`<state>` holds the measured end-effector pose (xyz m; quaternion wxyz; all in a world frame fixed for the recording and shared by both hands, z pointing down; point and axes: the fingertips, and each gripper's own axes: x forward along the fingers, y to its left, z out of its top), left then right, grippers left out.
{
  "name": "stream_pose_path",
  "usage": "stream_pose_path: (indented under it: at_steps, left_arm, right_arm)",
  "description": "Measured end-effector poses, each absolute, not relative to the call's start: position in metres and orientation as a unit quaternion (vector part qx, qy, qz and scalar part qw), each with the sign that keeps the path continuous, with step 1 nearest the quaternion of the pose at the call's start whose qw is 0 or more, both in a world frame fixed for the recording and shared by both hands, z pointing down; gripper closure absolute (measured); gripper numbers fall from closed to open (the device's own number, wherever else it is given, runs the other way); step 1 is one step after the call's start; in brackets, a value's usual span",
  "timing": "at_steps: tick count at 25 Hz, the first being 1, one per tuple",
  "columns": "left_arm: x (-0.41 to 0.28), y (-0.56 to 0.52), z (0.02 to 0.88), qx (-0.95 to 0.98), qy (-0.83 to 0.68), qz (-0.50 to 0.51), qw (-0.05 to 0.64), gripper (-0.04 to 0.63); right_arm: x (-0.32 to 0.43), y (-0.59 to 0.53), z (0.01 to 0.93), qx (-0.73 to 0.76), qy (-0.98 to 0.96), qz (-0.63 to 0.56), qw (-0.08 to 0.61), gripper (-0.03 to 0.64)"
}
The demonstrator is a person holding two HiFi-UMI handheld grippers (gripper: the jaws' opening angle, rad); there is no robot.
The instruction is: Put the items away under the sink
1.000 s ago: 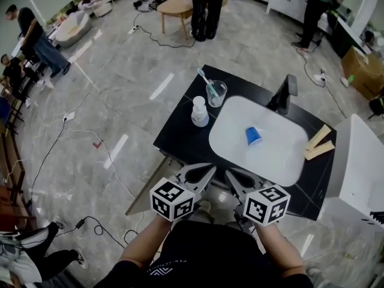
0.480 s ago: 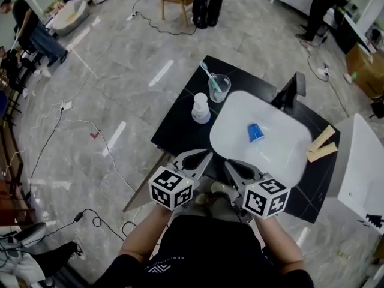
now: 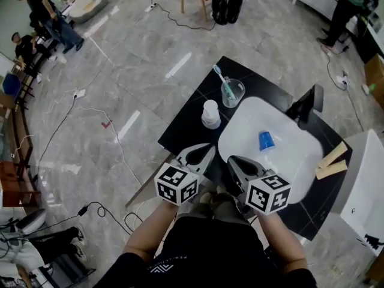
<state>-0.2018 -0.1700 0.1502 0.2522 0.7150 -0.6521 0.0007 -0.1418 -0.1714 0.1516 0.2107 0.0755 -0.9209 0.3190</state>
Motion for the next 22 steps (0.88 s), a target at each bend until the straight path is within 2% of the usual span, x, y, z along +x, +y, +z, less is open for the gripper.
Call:
stream_pose_path:
  at_steps: [13,15,18,22]
  left_arm:
    - [-0.232,-0.194,0.172,0.682,-0.684,0.019,0.258,0.576]
    - [-0.238,-0.196,0.176,0.674,-0.692,0.027,0.258,0.492]
    - [-0.246,-0.2,0.181,0.664,-0.703,0.04,0.253,0.452]
    - [-0.256,-0.214,0.178,0.653,-0.721,0.039,0.228,0.349]
  right_arm:
    - [-0.172,-0.206,0.172,0.045,-0.926,0.294,0.231,0.58]
    - [-0.176,-0.213,0.175,0.046,-0.926,0.294,0.232,0.581]
    - [-0.182,-0.223,0.178,0.046,-0.928,0.286,0.234,0.58]
    - [-0.185,-0.233,0.183,0.045,-0.927,0.291,0.234,0.581]
